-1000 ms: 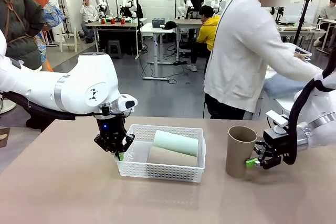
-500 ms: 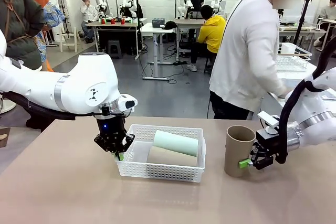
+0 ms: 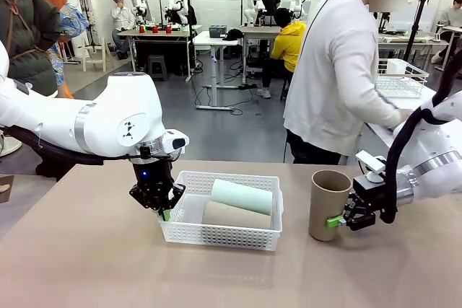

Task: Clean and organize the cups into the basket.
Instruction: Pick up the Reusable plastic cup from the right side of the table and stack it inside the Organizing basket in the center of the table.

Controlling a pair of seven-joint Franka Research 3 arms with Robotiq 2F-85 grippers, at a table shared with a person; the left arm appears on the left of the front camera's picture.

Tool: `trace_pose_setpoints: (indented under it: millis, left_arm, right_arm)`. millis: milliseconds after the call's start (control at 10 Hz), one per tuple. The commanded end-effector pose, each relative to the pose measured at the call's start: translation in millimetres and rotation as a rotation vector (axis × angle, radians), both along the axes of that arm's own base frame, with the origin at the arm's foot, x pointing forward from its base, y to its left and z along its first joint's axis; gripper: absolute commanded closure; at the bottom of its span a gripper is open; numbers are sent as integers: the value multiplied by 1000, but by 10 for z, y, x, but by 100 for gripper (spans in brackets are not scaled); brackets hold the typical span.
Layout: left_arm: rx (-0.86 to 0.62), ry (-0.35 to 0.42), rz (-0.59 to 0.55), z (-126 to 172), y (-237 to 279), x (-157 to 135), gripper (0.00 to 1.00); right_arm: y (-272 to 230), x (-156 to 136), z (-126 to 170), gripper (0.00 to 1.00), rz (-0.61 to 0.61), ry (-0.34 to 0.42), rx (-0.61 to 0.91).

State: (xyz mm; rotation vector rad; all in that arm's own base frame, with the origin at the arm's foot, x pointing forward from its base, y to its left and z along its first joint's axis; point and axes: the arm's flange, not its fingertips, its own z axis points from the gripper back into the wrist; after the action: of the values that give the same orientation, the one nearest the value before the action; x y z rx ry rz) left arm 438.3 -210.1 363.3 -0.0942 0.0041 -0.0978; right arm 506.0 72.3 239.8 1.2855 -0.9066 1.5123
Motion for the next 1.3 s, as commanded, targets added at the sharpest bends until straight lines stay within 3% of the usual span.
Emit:
trace_pose_setpoints:
  millis: [0,200,500,700,800,1200]
  left_arm:
    - [8,-2,-6,-6,-2,-1,96]
    - [8,-2,-6,-6,-2,-1,96]
    - [8,-2,-6,-6,-2,-1,96]
    - [8,-2,-6,-6,-2,-1,96]
    - [8,-2,-6,-6,-2,-1,96]
    - [8,-2,-6,-6,-2,-1,96]
  right_arm:
    - [-42,-652,598,30,-81,71,-11]
    - [-306,-1281,1316,30,-140,109,-6]
    - [-515,-1650,1885,30,-188,148,-2]
    - [-577,-1728,1941,30,-187,70,-24]
    - [-559,-1686,1971,30,-190,110,4]
    - [-559,-1686,1971,30,-190,110,4]
